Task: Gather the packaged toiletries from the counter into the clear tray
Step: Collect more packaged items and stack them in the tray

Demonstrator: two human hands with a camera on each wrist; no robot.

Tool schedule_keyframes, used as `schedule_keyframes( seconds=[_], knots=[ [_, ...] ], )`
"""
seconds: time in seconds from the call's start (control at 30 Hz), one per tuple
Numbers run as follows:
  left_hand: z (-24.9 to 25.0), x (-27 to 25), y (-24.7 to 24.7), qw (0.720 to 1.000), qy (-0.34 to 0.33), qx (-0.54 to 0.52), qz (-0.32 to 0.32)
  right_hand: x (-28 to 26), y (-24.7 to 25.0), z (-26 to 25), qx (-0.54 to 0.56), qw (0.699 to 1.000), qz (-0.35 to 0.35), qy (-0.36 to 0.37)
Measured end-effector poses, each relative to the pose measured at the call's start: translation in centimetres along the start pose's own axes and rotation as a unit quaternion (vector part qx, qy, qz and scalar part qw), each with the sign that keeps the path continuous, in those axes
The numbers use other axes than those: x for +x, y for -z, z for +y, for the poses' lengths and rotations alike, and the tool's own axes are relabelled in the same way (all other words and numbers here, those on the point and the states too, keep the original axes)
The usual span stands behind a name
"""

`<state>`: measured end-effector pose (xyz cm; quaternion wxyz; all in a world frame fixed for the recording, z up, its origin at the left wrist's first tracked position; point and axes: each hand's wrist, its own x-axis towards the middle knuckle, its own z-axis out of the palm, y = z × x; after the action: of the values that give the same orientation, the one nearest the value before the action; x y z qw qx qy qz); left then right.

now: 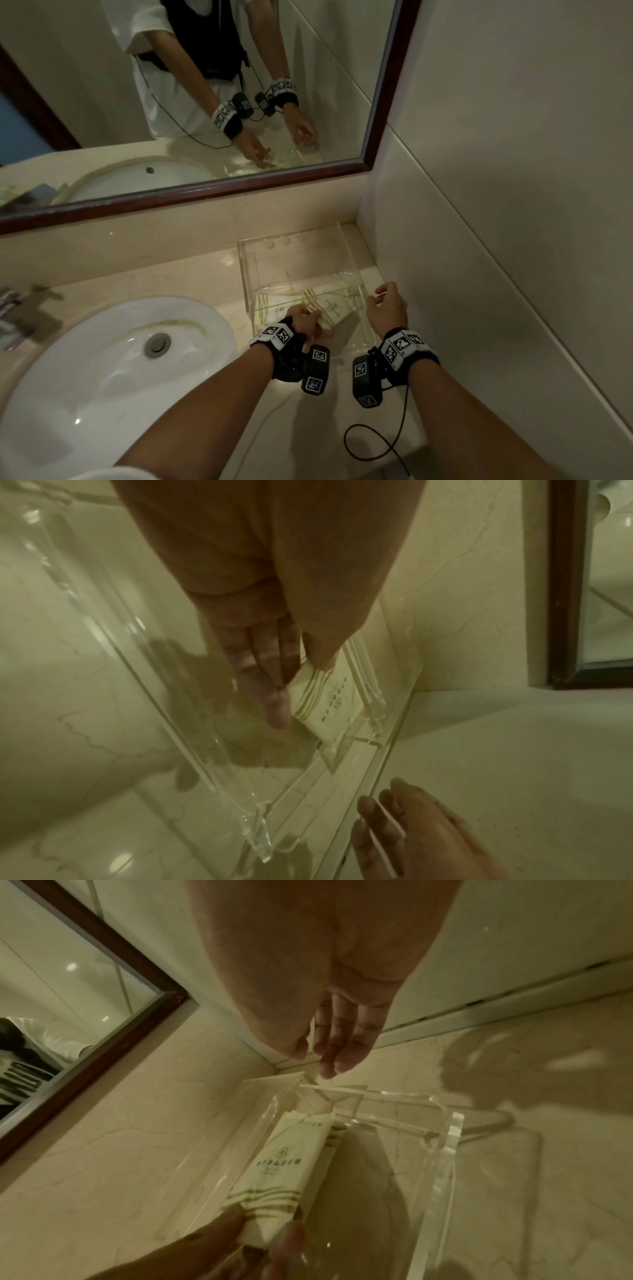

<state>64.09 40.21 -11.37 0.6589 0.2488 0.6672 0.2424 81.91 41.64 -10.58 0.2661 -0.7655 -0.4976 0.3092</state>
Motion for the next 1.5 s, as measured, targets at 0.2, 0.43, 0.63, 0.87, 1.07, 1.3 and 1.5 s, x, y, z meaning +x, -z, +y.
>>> schedule_keyframes(
  seconds=[0.2, 0.43, 0.63, 0.87, 1.07, 1.3, 1.5],
  knots=[
    [0.6, 0.0, 0.4, 0.998, -0.003, -0.036, 0.053, 0.3, -0.6, -0.5, -0.005, 1.000, -0.014, -0.007],
    [0.7, 0.5, 0.4, 0.992, 0.000, -0.113, 0.063, 0.7, -1.6, -0.9, -0.016, 0.999, -0.048, -0.005],
    [1.2, -0.5, 0.5, 0.994, -0.011, -0.066, 0.080, 0.3, -2.9, -0.5, -0.088, 0.987, -0.135, -0.024],
    [0.7, -0.2, 1.2, 1.000, 0.021, 0.002, -0.012, 0.1, -3.4, -0.9, -0.123, 0.981, -0.147, 0.001],
    [1.0, -1.5, 0.5, 0.997, 0.047, -0.015, -0.061, 0.0, -3.0, -1.3, -0.111, 0.982, -0.154, 0.019],
    [0.9, -1.2, 0.3, 0.998, 0.048, 0.004, -0.037, -0.1, -2.2, -1.1, -0.083, 0.982, -0.167, 0.025],
    [1.0, -1.5, 0.0, 0.999, 0.018, -0.028, -0.018, 0.2, -1.5, -1.3, -0.069, 0.984, -0.163, 0.017]
  ],
)
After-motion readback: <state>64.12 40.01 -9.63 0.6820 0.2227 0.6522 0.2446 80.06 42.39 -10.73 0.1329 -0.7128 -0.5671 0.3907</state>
